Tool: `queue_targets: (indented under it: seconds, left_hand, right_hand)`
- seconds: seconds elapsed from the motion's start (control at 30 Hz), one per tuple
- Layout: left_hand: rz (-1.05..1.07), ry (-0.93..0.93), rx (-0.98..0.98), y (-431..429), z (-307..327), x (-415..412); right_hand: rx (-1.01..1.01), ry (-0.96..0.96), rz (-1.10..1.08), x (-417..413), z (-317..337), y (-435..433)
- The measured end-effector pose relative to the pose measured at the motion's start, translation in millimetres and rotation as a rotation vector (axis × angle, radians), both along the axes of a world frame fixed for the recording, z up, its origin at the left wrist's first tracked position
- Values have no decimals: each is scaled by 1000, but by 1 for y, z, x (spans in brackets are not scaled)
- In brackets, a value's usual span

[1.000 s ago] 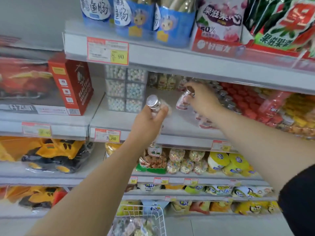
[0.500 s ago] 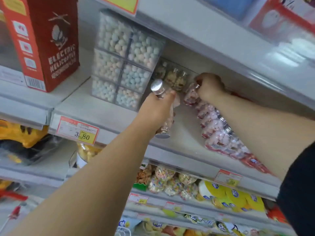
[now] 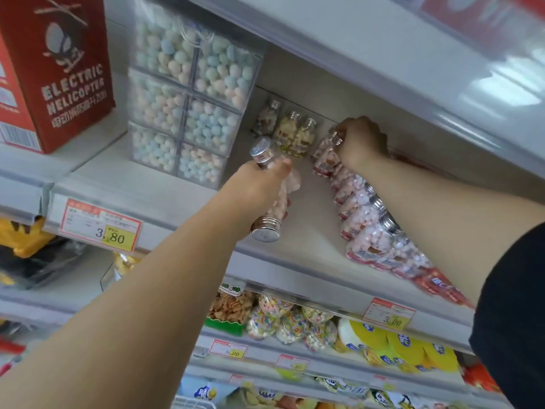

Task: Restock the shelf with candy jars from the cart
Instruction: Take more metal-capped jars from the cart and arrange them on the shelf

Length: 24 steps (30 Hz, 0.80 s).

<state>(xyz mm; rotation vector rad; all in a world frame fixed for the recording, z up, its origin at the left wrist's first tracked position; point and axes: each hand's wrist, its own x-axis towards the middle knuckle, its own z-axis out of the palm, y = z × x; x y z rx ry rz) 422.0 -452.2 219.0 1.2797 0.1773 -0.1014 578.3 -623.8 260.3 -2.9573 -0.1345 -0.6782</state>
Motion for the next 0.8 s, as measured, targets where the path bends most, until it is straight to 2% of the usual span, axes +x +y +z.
queue_targets:
  seconds: [0.1, 0.17, 0.23, 0.3, 0.37, 0.53, 0.7, 0.8]
  left_hand:
    - [-26, 19, 18, 0, -1, 1]
    - [-56, 36, 3, 0, 0, 1]
    - [-80, 51, -13, 0, 1, 1]
    - [-63, 60, 21, -2, 4, 2]
    - [-43, 91, 64, -4, 7, 1]
    - [-63, 69, 51, -3, 7, 1]
    - [-37, 91, -10, -1, -1, 4]
    - [-42, 95, -30, -1, -2, 5]
  right_hand:
    - [-85, 6, 53, -20, 8, 4]
    - [-26, 63, 222, -37, 16, 18]
    - [95, 253, 437, -55, 22, 38]
    - [116, 454, 545, -70, 26, 54]
    - [105, 547, 559, -78, 29, 63]
    - [30, 515, 583, -71, 30, 55]
    - [56, 468, 400, -58, 32, 24]
    - [17, 483, 369, -53, 30, 16]
